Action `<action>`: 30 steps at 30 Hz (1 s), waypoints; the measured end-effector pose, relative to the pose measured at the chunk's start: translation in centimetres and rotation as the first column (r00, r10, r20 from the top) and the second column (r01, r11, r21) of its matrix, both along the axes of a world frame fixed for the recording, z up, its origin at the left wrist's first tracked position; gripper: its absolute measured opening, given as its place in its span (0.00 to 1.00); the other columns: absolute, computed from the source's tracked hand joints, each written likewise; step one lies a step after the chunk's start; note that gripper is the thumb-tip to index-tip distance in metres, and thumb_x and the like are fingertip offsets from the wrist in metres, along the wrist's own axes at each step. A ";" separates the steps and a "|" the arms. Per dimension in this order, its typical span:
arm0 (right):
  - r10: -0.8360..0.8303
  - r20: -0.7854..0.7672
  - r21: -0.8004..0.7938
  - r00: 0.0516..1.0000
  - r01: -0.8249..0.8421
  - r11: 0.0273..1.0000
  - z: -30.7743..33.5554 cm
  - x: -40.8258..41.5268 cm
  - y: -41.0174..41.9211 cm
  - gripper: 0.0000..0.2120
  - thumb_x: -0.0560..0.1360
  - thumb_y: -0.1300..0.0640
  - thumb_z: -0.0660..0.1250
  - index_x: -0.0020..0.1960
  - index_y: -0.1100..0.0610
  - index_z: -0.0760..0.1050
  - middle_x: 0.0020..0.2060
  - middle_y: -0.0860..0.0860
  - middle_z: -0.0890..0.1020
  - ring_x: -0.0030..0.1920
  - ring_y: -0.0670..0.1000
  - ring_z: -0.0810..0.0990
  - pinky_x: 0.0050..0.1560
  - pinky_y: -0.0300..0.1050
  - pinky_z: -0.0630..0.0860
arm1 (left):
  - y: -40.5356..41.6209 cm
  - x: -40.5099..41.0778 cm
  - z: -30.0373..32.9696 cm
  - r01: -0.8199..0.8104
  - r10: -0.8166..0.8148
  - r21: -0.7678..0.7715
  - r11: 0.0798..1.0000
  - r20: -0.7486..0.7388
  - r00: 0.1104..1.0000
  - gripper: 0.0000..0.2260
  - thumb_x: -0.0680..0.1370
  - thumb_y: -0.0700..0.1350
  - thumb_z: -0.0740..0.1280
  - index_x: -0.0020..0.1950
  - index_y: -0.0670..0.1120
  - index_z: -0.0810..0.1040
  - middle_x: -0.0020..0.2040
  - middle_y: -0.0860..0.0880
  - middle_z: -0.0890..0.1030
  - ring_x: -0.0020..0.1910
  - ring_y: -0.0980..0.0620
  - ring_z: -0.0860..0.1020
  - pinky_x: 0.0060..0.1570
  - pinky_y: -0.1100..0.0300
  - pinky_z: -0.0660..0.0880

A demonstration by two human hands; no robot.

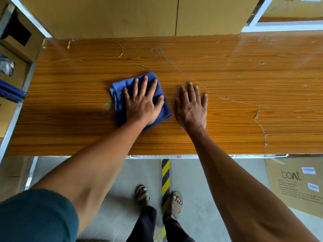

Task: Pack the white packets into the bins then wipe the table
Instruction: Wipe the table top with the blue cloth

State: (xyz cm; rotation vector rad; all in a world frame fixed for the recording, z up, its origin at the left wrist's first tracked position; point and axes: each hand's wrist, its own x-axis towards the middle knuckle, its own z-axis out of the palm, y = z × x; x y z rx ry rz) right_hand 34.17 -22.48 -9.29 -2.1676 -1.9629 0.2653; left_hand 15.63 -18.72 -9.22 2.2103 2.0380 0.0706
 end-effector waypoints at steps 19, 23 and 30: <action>0.000 0.047 -0.064 0.999 0.003 0.998 -0.1 -0.1 0.1 0.30 0.86 0.39 0.39 0.86 0.48 0.45 0.86 0.50 0.45 0.85 0.54 0.41 0.83 0.63 0.42 | 0.8 -0.6 -0.2 0.100 -0.100 0.009 0.995 -0.024 0.995 0.33 0.82 0.71 0.45 0.86 0.61 0.49 0.88 0.52 0.48 0.86 0.44 0.47 0.80 0.31 0.46; 0.061 0.092 -0.096 0.994 -0.052 0.994 0.3 0.5 0.8 0.32 0.85 0.37 0.38 0.86 0.45 0.39 0.85 0.52 0.38 0.84 0.56 0.37 0.82 0.65 0.39 | -5.3 -1.3 -0.4 0.195 -0.193 0.050 0.980 -0.045 0.980 0.32 0.83 0.69 0.49 0.86 0.61 0.51 0.87 0.53 0.50 0.86 0.45 0.48 0.80 0.31 0.48; 0.065 0.146 -0.110 0.987 -0.049 0.993 0.3 2.8 7.8 0.34 0.83 0.32 0.38 0.86 0.44 0.40 0.85 0.50 0.40 0.85 0.56 0.38 0.81 0.68 0.38 | 5.1 -0.9 0.4 0.089 -0.089 0.004 0.996 0.009 0.996 0.33 0.81 0.72 0.45 0.86 0.64 0.49 0.87 0.55 0.47 0.86 0.46 0.45 0.80 0.32 0.44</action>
